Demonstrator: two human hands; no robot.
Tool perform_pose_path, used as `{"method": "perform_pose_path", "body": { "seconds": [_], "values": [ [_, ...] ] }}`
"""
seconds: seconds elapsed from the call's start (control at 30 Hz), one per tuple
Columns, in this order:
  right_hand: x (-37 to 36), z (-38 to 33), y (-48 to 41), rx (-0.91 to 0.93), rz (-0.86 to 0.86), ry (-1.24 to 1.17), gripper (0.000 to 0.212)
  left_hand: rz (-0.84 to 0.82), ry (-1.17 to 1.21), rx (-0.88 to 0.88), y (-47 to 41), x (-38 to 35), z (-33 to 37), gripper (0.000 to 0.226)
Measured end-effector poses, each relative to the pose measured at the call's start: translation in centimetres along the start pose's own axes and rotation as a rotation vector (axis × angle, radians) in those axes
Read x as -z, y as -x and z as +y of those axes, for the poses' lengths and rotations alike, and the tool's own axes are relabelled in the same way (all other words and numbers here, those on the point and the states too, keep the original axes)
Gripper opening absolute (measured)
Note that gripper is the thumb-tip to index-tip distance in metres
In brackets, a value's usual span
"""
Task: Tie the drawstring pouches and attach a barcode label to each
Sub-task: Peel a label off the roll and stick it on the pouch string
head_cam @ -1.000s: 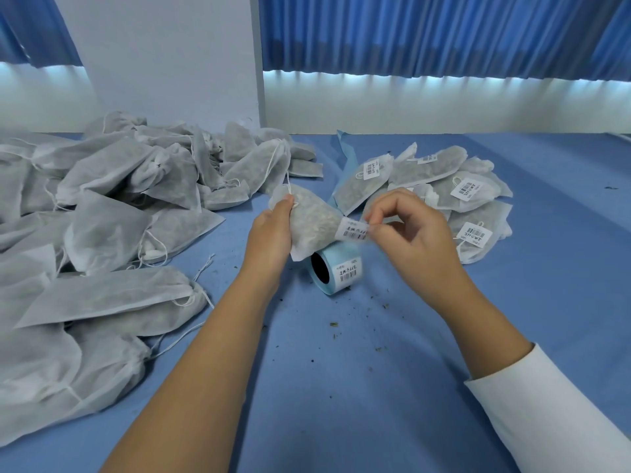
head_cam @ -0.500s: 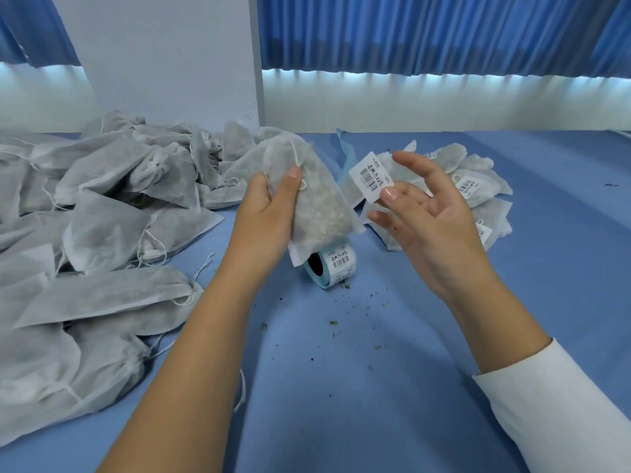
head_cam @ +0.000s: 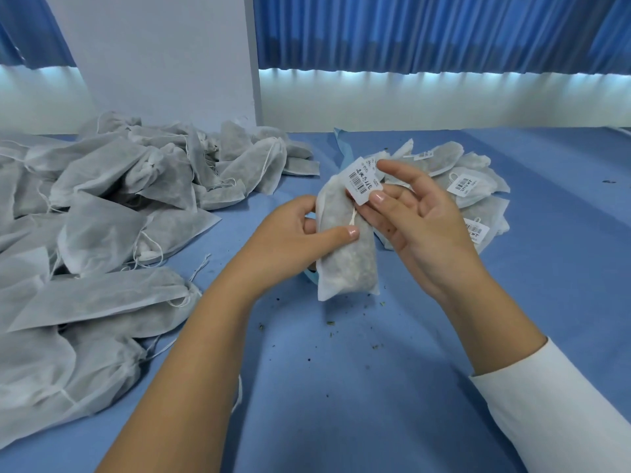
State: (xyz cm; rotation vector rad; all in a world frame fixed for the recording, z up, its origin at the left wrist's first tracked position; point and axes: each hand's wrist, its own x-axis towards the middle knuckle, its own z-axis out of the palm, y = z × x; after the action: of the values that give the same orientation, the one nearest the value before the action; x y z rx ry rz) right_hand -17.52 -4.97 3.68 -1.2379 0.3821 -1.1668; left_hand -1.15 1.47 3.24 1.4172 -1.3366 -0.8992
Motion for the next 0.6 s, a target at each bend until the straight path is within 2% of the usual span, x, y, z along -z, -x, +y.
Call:
{"method": "perform_pose_path", "body": {
  "seconds": [0.07, 0.17, 0.37, 0.6],
  "values": [
    [0.1, 0.0, -0.1, -0.005, 0.033, 0.003, 0.032, -0.006, 0.021, 0.011, 0.0, 0.1, -0.1, 0.041],
    [0.5, -0.3, -0.2, 0.002, 0.086, 0.104, 0.029, 0.031, 0.069, 0.032, -0.3, 0.2, -0.5, 0.031],
    [1.1, -0.4, -0.3, -0.164, -0.048, 0.264, 0.040, 0.004, 0.124, 0.054, -0.3, 0.6, -0.5, 0.033],
    [1.3, 0.2, -0.5, -0.241, -0.004, 0.342, 0.037, -0.076, 0.106, 0.039, -0.1, 0.6, -0.2, 0.034]
  ]
}}
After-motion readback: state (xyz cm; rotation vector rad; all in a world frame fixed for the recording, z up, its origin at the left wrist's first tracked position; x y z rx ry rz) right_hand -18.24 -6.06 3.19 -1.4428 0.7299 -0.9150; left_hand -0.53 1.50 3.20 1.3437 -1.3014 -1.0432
